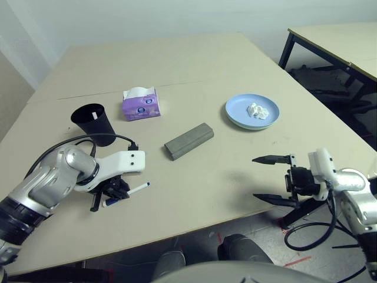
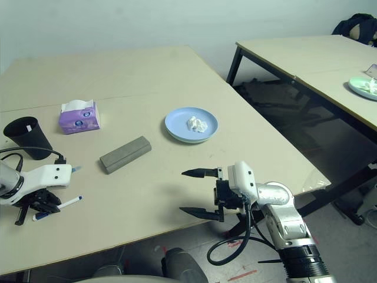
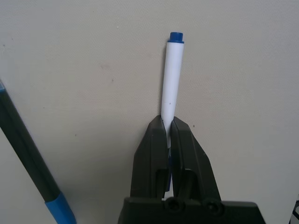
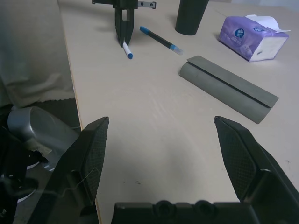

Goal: Organize and tidy the items on the table.

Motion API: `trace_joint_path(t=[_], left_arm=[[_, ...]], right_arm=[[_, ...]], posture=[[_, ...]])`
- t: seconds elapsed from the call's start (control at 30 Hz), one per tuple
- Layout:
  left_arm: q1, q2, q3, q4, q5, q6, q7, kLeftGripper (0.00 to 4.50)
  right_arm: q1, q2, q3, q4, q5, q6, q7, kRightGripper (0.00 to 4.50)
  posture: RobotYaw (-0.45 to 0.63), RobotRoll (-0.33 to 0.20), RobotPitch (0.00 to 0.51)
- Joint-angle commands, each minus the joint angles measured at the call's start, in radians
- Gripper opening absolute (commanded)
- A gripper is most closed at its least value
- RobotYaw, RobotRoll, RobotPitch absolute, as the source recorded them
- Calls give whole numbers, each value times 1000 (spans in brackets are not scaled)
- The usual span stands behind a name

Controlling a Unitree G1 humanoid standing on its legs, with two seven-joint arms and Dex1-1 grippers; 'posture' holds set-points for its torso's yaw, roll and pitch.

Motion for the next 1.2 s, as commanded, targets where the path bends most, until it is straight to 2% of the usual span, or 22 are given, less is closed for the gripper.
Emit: trace_joint_path(t=[0.03, 0.2, 0.33, 0.4, 0.57, 0.7, 0.83, 0.97, 1.1, 1.2], left_arm=[[-3, 28, 15, 2, -11, 3, -28, 20], [-9, 59, 87, -12, -69, 41, -37, 20], [20, 49, 184, -25, -149, 95, -10, 20], [60, -4, 285, -44, -213, 146, 51, 20], [138, -109, 443, -100, -286, 203, 189, 20], [156, -272, 594, -123, -340, 231, 369, 20], [113, -388, 689, -96, -364, 213, 519, 20], [-5, -478, 780, -43, -388, 170, 678, 20], [-119, -505, 818, 27, -403, 149, 779, 20], [-190, -508, 804, 113, -376, 103, 845, 20]], right_arm=[[-2, -8, 12, -8, -6, 5, 4, 4500], [-4, -10, 12, -5, -2, 6, 12, 4500], [-17, 10, -10, -11, 26, 52, -31, 4500], [-31, 39, -34, -19, 60, 107, -97, 4500], [-42, 79, -63, -38, 89, 181, -199, 4500], [-50, 104, -71, -45, 101, 215, -250, 4500], [-52, 108, -68, -44, 97, 217, -257, 4500], [-51, 110, -65, -46, 96, 219, -261, 4500], [-53, 106, -64, -45, 94, 223, -258, 4500], [-54, 106, -62, -48, 92, 225, -258, 4500]], posture=[[-164, 0, 0], [-150, 0, 0], [-145, 0, 0], [-142, 0, 0], [-129, 0, 0], [-125, 0, 0], [-121, 0, 0], [-118, 0, 0], [-118, 0, 0], [-113, 0, 0]])
